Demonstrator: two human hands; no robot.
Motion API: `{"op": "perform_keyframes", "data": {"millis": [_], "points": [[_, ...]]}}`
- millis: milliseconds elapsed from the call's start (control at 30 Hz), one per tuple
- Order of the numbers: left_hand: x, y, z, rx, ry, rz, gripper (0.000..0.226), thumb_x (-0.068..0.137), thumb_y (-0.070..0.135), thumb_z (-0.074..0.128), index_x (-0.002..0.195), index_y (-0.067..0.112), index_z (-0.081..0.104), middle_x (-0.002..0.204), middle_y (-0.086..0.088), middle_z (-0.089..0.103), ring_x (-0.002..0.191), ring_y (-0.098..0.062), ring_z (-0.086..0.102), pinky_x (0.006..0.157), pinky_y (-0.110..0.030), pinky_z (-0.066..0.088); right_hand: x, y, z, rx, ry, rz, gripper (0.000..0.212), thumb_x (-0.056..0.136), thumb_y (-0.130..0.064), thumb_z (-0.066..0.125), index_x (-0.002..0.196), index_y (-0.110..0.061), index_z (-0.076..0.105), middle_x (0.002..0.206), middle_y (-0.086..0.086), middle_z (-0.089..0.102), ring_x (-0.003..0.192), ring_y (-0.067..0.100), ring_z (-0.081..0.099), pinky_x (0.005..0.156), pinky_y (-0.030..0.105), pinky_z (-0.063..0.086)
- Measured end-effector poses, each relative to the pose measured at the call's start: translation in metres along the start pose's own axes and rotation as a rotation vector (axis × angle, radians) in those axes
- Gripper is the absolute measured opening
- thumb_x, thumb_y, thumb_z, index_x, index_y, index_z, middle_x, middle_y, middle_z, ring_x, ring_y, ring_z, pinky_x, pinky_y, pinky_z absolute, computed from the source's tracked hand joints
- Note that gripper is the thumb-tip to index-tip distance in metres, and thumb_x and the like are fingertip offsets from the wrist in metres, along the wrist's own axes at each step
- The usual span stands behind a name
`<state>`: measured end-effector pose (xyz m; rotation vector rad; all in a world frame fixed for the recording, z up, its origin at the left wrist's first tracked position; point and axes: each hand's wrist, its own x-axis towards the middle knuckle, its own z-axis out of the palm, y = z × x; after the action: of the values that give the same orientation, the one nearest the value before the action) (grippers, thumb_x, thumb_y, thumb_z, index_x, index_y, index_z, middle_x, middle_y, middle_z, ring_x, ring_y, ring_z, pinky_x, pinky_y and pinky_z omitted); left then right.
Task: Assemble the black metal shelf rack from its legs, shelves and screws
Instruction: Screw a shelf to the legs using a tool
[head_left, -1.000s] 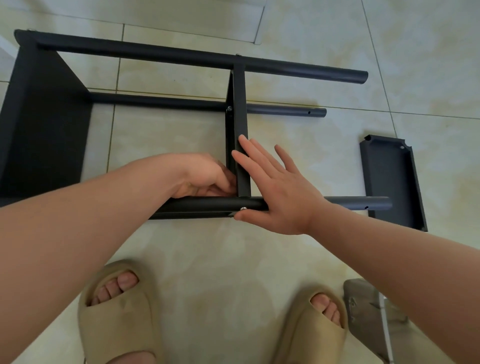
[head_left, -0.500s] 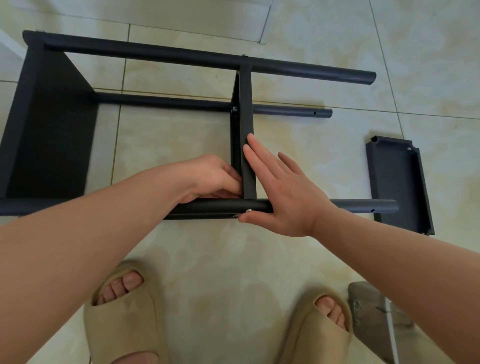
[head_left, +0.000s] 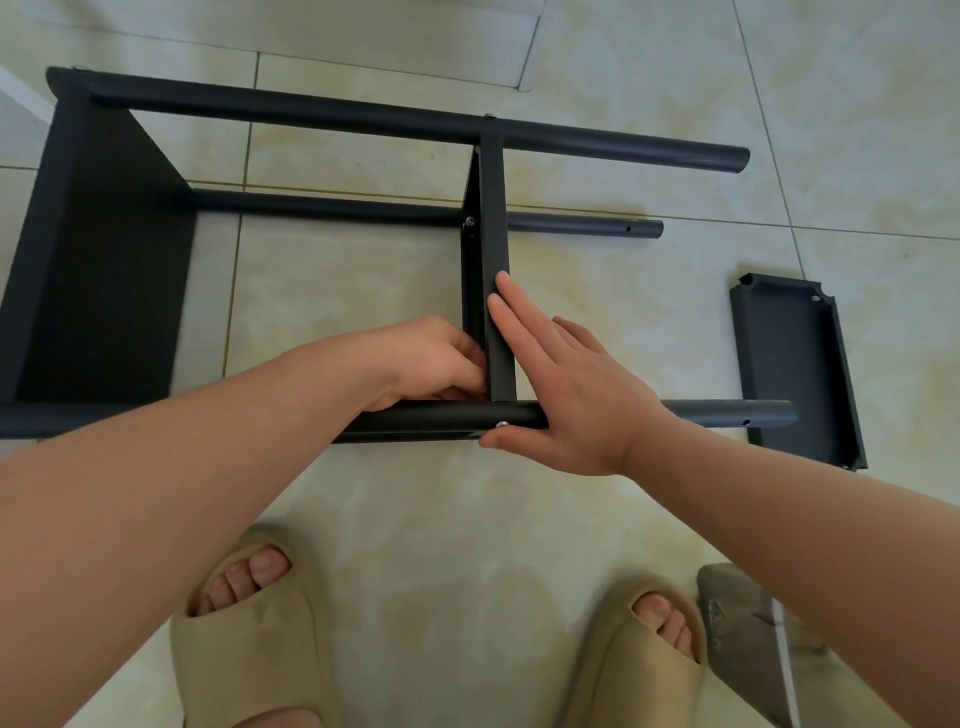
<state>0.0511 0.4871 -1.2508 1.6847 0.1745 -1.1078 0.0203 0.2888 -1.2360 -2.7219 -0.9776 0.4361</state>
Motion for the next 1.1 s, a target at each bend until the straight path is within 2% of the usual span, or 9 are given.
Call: {"op": "perform_keyframes", "data": {"millis": [167, 333, 533, 667, 833, 933, 1000, 1100], "points": [[-0.0017, 0.0012, -0.0035, -0.106, -0.059, -0.062, 0.016, 0.085, -0.005, 0.062, 0.094, 0.004, 0.074, 0.091, -0.019, 0.076, 0.080, -0.025, 0.075, 0.077, -0.033, 0.061, -0.0003, 0.0005, 0.0015, -0.015, 0.014, -0.010, 0.109, 0.087, -0.081, 0.038, 0.162, -0.013, -0.002, 0.168, -0.003, -0.020, 0.153, 0.020, 0.021, 0.122, 0.048, 0.024], [-0.0043, 0.0035, -0.0060, -0.172, -0.103, -0.154, 0.021, 0.088, 0.001, 0.063, 0.105, -0.001, 0.074, 0.098, -0.019, 0.075, 0.096, -0.031, 0.073, 0.093, -0.042, 0.057, -0.0003, 0.0007, 0.0015, -0.026, 0.019, -0.012, 0.108, 0.088, -0.080, 0.039, 0.162, -0.013, -0.002, 0.168, -0.002, -0.019, 0.154, 0.020, 0.020, 0.122, 0.049, 0.024], [-0.0066, 0.0062, -0.0058, -0.177, -0.130, -0.192, 0.025, 0.092, 0.008, 0.062, 0.113, 0.000, 0.072, 0.104, -0.017, 0.075, 0.101, -0.029, 0.072, 0.091, -0.038, 0.058, -0.0005, -0.0001, 0.0011, -0.036, 0.017, -0.011, 0.108, 0.088, -0.080, 0.039, 0.162, -0.013, -0.003, 0.169, -0.001, -0.017, 0.154, 0.021, 0.019, 0.122, 0.049, 0.024], [-0.0061, 0.0066, -0.0044, -0.138, -0.126, -0.158, 0.022, 0.090, 0.012, 0.066, 0.108, 0.001, 0.074, 0.100, -0.016, 0.076, 0.096, -0.029, 0.074, 0.093, -0.041, 0.058, -0.0004, -0.0004, -0.0002, -0.042, 0.012, -0.006, 0.109, 0.088, -0.080, 0.039, 0.162, -0.012, -0.002, 0.169, -0.001, -0.017, 0.154, 0.020, 0.018, 0.122, 0.049, 0.023], [-0.0034, 0.0035, -0.0041, -0.095, -0.123, -0.085, 0.017, 0.091, 0.007, 0.064, 0.105, -0.001, 0.071, 0.095, -0.015, 0.077, 0.088, -0.025, 0.075, 0.084, -0.035, 0.060, -0.0005, -0.0017, -0.0015, -0.053, -0.006, 0.003, 0.108, 0.088, -0.080, 0.038, 0.162, -0.012, -0.004, 0.168, -0.001, -0.019, 0.155, 0.019, 0.016, 0.123, 0.048, 0.021], [-0.0019, 0.0020, -0.0048, -0.098, -0.124, -0.078, 0.016, 0.091, 0.005, 0.063, 0.103, -0.002, 0.071, 0.095, -0.018, 0.076, 0.094, -0.031, 0.074, 0.093, -0.043, 0.057, -0.0004, -0.0025, -0.0027, -0.047, -0.009, 0.009, 0.108, 0.087, -0.080, 0.037, 0.162, -0.012, -0.003, 0.168, 0.000, -0.018, 0.154, 0.020, 0.017, 0.123, 0.049, 0.020], [-0.0017, 0.0012, -0.0053, -0.119, -0.128, -0.076, 0.014, 0.091, 0.003, 0.062, 0.100, -0.001, 0.071, 0.094, -0.019, 0.076, 0.092, -0.030, 0.074, 0.096, -0.045, 0.056, -0.0003, -0.0029, -0.0034, -0.056, -0.013, 0.015, 0.108, 0.087, -0.080, 0.036, 0.162, -0.011, -0.002, 0.169, 0.000, -0.017, 0.155, 0.020, 0.016, 0.123, 0.049, 0.019], [-0.0002, 0.0003, -0.0059, -0.146, -0.148, -0.088, 0.016, 0.091, 0.002, 0.061, 0.101, -0.001, 0.072, 0.097, -0.019, 0.075, 0.092, -0.029, 0.073, 0.096, -0.045, 0.055, -0.0010, -0.0037, -0.0034, -0.098, -0.005, 0.018, 0.108, 0.088, -0.081, 0.035, 0.162, -0.010, 0.000, 0.169, 0.003, -0.014, 0.157, 0.018, 0.006, 0.125, 0.049, 0.013]]}}
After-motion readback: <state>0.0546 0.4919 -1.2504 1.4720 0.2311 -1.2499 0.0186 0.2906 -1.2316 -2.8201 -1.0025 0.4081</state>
